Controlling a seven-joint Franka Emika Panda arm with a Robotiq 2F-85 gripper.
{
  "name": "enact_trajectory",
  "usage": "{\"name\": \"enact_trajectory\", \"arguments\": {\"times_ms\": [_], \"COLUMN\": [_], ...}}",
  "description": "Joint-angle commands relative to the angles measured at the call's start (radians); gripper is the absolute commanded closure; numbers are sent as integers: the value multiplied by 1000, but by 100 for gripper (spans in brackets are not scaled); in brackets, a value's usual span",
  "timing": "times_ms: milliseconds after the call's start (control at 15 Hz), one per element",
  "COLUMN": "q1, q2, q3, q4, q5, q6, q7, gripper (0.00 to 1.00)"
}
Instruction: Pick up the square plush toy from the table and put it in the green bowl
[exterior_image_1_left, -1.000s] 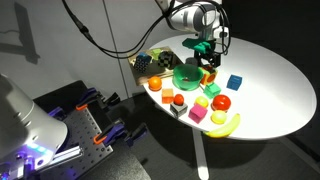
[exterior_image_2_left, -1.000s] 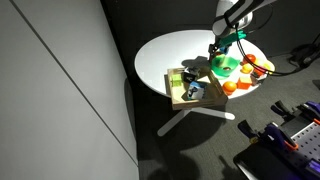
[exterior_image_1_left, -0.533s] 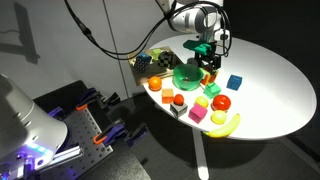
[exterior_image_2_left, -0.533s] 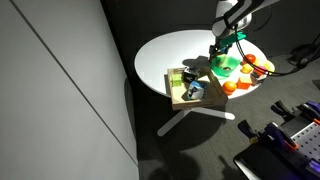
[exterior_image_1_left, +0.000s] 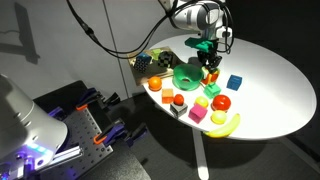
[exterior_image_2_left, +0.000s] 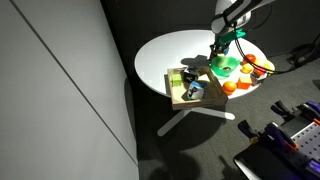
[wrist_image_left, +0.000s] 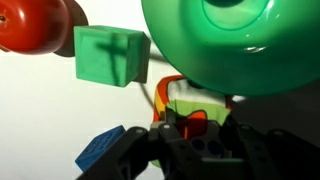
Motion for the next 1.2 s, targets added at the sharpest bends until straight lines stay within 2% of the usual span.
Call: {"name": "enact_trajectory", "arguments": {"times_ms": [0,267,733,1133], "q1": [-7,-7,-2,-6], "q2": [-11,-44,-172,-316], "q3": [5,10,28,39], "q4": [29,10,-89,-249], "q5": [3,3,-2,-11], "q6": [-33,-28,-44,-12], "q7": [14,4,-22,-49], "gripper": [81,92,91,91]}}
